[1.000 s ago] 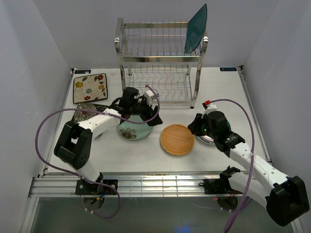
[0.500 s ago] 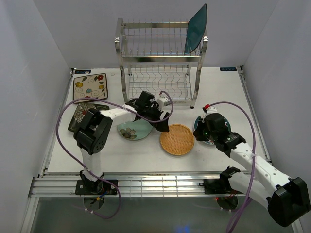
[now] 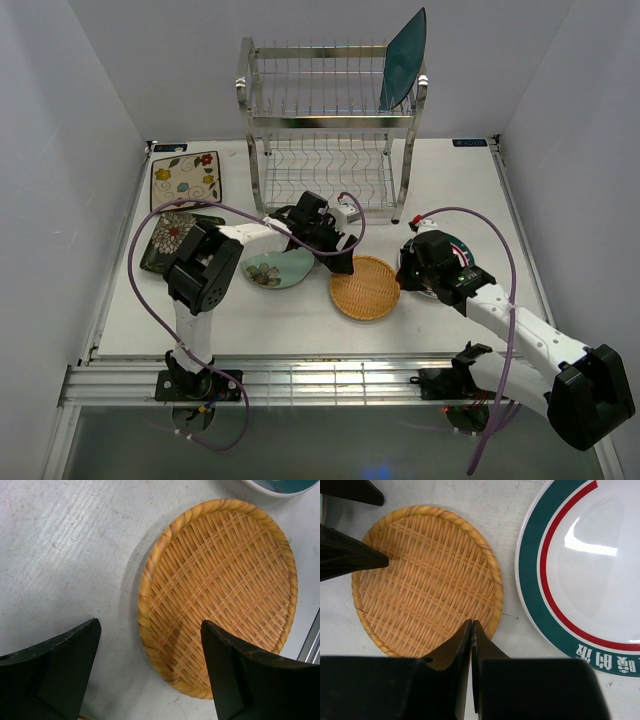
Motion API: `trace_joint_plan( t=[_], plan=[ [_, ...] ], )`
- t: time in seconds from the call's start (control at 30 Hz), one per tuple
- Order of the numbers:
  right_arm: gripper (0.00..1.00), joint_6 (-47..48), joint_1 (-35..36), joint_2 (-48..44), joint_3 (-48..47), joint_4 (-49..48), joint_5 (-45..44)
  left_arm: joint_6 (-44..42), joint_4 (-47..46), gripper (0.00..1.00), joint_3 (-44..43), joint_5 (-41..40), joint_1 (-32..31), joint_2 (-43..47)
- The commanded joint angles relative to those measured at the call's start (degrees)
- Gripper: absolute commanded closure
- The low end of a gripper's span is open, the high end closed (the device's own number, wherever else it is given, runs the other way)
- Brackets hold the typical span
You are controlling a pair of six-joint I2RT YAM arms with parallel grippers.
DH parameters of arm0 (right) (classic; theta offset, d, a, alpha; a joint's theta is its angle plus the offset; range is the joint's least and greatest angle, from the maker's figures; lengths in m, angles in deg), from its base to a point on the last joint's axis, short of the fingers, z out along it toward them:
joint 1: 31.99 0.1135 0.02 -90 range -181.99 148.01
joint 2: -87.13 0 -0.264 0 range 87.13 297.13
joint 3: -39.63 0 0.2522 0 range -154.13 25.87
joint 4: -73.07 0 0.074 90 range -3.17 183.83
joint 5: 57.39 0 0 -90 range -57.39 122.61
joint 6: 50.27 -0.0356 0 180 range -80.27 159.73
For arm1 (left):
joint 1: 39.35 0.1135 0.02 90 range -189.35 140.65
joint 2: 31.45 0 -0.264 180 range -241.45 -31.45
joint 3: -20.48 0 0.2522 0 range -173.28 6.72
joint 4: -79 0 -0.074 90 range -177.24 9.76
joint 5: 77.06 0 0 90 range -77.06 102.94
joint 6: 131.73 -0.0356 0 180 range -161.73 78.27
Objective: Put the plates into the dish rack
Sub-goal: Pick up the plate at the center of the board.
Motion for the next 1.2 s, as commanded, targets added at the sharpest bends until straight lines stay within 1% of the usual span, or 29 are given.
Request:
trace_joint_plan(
  t=[0.0,0.1,0.13,0.23,0.3,0.33,0.37,0.43,0.47,0.5,0.57,0.6,0.67,0.7,0.93,1.13,1.17],
  plan=[
    [0.92,0.15,0.46,-2.93,-1.6,-1.36,-1.08,-0.18,1.06,0.1,-0.67,-0.15,-0.08,-1.47],
    [0.92,0.15,0.46,-4.51,-0.99,-1.71,-0.9,-0.36,1.06,0.23,-0.41,0.99,-0.08,-1.38],
    [0.92,0.15,0.46,-4.69,-0.98,-1.71,-0.99,-0.36,1.06,0.3,-0.23,1.17,-0.08,-1.38],
    [0.92,0.15,0.46,-4.95,-0.9,-1.8,-1.17,-0.53,1.23,0.38,0.03,1.96,-0.08,-1.2],
    [0.92,0.15,0.46,-4.87,-0.9,-1.89,-1.17,-0.62,1.41,0.41,0.21,2.05,-0.08,-0.94],
    [0.92,0.15,0.46,-4.78,-0.98,-1.89,-1.26,-0.71,1.32,0.44,0.38,2.05,-0.08,-0.68],
    [0.92,0.15,0.46,-4.6,-0.98,-1.89,-1.26,-0.8,1.32,0.48,0.56,2.05,-0.08,-0.5],
    [0.92,0.15,0.46,-4.51,-1.07,-1.89,-1.34,-1.15,1.5,0.51,0.74,1.96,-0.08,-0.06],
    [0.92,0.15,0.46,-4.6,-0.98,-1.97,-1.34,-1.23,1.5,0.55,0.91,1.96,-0.08,0.11],
    [0.92,0.24,0.46,-4.52,-1.07,-1.89,-1.43,-1.41,1.58,0.61,1.09,1.96,-0.08,0.29],
    [0.92,0.15,0.46,-4.69,-1.07,-1.89,-1.61,-1.59,1.59,0.69,1.35,1.87,-0.08,0.9],
    [0.92,0.15,0.46,-4.86,-1.07,-1.89,-1.69,-1.67,1.67,0.8,1.53,1.87,-0.08,0.99],
    [0.92,0.15,0.46,-5.13,-1.07,-1.89,-2.04,-1.76,2.02,0.92,1.62,2.05,-0.08,1.34],
    [0.92,0.15,0.46,-5.22,-0.98,-1.89,-2.05,-1.85,2.11,1.0,1.62,2.05,-0.08,1.52],
    [0.92,0.15,0.46,-5.13,-0.98,-2.41,-2.31,-2.11,2.64,1.0,2.32,1.35,-0.08,4.07],
    [0.92,1.9,0.46,-3.72,-1.16,-5.83,-0.38,-2.11,0.45,1.0,4.78,-3.13,-0.08,9.33],
    [0.9,2.17,0.46,-3.64,-1.16,-6.62,0.14,-2.03,-0.25,1.0,5.74,-3.83,0.01,10.13]
  ],
)
